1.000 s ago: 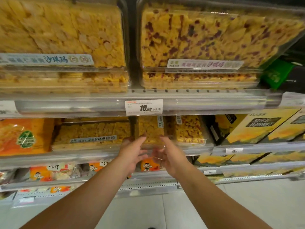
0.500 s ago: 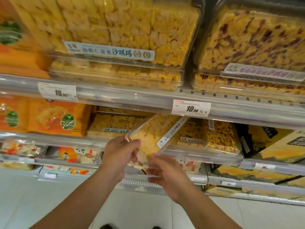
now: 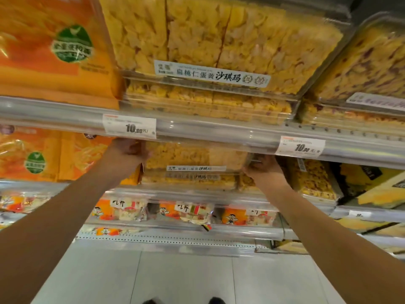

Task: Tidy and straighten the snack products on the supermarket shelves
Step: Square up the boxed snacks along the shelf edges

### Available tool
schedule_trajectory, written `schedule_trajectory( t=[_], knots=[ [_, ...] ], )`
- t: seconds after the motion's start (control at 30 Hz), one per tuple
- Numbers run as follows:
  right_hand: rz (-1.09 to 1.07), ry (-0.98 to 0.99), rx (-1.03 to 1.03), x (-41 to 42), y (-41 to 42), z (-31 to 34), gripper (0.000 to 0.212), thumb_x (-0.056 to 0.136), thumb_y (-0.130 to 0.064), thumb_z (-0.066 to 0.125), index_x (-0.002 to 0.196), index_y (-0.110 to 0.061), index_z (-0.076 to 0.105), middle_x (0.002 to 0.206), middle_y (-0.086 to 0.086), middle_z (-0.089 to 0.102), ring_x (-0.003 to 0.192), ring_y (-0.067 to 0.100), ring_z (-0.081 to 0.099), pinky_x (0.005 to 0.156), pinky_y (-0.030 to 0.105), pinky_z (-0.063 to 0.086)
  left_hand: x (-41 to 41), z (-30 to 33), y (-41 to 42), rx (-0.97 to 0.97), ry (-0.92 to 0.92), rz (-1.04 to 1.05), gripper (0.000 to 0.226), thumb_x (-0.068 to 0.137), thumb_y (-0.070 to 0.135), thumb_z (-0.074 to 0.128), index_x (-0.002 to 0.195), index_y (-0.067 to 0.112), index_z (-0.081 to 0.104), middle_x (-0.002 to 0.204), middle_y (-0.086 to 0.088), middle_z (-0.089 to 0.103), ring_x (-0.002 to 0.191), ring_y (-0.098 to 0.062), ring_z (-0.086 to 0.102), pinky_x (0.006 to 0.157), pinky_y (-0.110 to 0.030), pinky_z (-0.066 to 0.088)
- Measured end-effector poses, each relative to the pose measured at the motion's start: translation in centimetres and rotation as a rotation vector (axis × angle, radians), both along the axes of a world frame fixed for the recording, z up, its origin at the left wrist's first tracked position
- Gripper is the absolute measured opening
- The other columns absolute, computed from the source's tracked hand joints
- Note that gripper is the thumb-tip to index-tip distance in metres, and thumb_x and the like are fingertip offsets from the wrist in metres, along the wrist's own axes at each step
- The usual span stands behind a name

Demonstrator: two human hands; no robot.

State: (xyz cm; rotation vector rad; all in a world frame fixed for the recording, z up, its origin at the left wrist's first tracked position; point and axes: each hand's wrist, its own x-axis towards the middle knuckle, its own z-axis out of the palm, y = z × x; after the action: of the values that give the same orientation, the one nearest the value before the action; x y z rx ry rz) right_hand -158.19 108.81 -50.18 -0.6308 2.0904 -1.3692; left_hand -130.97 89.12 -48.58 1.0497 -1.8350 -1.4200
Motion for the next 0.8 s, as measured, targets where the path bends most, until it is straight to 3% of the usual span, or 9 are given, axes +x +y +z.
schedule_trajectory(
  t=[0.07, 0.17, 0.23, 0.33, 0.47, 0.63, 0.8],
  knots=[
    [0.0, 0.002, 0.01, 0.5, -0.6, -0.1, 0.05, 0.08, -0.007, 0.076, 0.123, -0.018, 0.054, 0.119, 0.001, 0.065, 0.11, 0.017, 0.062, 0.099, 0.035, 0.049, 0.0, -0.6, -0.8, 0.024, 0.016, 0.014, 0.039, 0.085, -0.021, 0.056, 0.092, 0.017, 0.061, 0.08, -0.002, 0.06, 0.079, -0.016, 0.057, 0.077, -0.024, 0.05],
    [0.026, 0.073, 0.037, 1.1, -1.0, -0.5, 0.041, 0.083, -0.009, 0.073, 0.119, -0.02, 0.057, 0.111, -0.002, 0.066, 0.102, 0.012, 0.064, 0.089, 0.029, 0.053, 0.5, -1.5, -1.5, -0.094, -0.067, 0.013, 0.042, 0.085, -0.019, 0.057, 0.092, 0.022, 0.059, 0.081, 0.001, 0.06, 0.076, -0.009, 0.058, 0.069, -0.013, 0.047],
    [0.043, 0.124, 0.077, 1.3, -1.3, -0.8, 0.039, 0.084, -0.009, 0.072, 0.118, -0.022, 0.058, 0.103, -0.004, 0.068, 0.086, 0.0, 0.066, 0.076, 0.018, 0.054, 1.1, -2.1, -1.8, -0.118, -0.055, 0.019, 0.044, 0.085, -0.018, 0.056, 0.088, 0.026, 0.057, 0.079, 0.001, 0.058, 0.072, -0.002, 0.059, 0.067, -0.01, 0.045],
    [0.034, 0.137, 0.114, 1.5, -1.8, -1.2, 0.034, 0.086, -0.006, 0.066, 0.114, -0.024, 0.058, 0.092, -0.009, 0.066, 0.067, -0.012, 0.061, 0.053, 0.004, 0.045, 1.8, -2.7, -2.0, -0.177, -0.037, -0.003, 0.029, 0.087, -0.012, 0.059, 0.097, 0.015, 0.057, 0.078, 0.003, 0.054, 0.07, 0.004, 0.056, 0.068, -0.007, 0.044],
    [0.006, 0.143, 0.163, 1.6, -2.2, -1.4, 0.032, 0.089, -0.005, 0.062, 0.108, -0.028, 0.055, 0.088, -0.012, 0.063, 0.071, -0.009, 0.061, 0.05, 0.003, 0.043, 2.1, -3.1, -1.8, -0.15, 0.019, -0.025, 0.037, 0.086, -0.012, 0.061, 0.104, 0.02, 0.056, 0.086, -0.002, 0.055, 0.083, -0.013, 0.055, 0.081, -0.027, 0.048],
    [-0.005, 0.172, 0.22, 1.8, -2.5, -1.6, 0.04, 0.086, -0.003, 0.059, 0.112, -0.032, 0.048, 0.09, -0.001, 0.06, 0.075, 0.007, 0.058, 0.049, 0.009, 0.043, 2.9, -3.6, -1.4, -0.104, 0.084, -0.08, 0.057, 0.079, -0.02, 0.064, 0.106, 0.029, 0.056, 0.078, 0.024, 0.059, 0.076, 0.005, 0.059, 0.076, -0.008, 0.048],
    [0.0, 0.161, 0.253, 2.0, -2.5, -1.7, 0.046, 0.085, 0.001, 0.06, 0.1, -0.04, 0.043, 0.09, -0.001, 0.058, 0.078, 0.01, 0.058, 0.047, 0.009, 0.042, 2.9, -3.8, -1.4, -0.074, 0.083, -0.056, 0.054, 0.08, -0.015, 0.068, 0.104, 0.032, 0.057, 0.076, 0.03, 0.064, 0.078, 0.009, 0.062, 0.072, -0.005, 0.047]
  ],
)
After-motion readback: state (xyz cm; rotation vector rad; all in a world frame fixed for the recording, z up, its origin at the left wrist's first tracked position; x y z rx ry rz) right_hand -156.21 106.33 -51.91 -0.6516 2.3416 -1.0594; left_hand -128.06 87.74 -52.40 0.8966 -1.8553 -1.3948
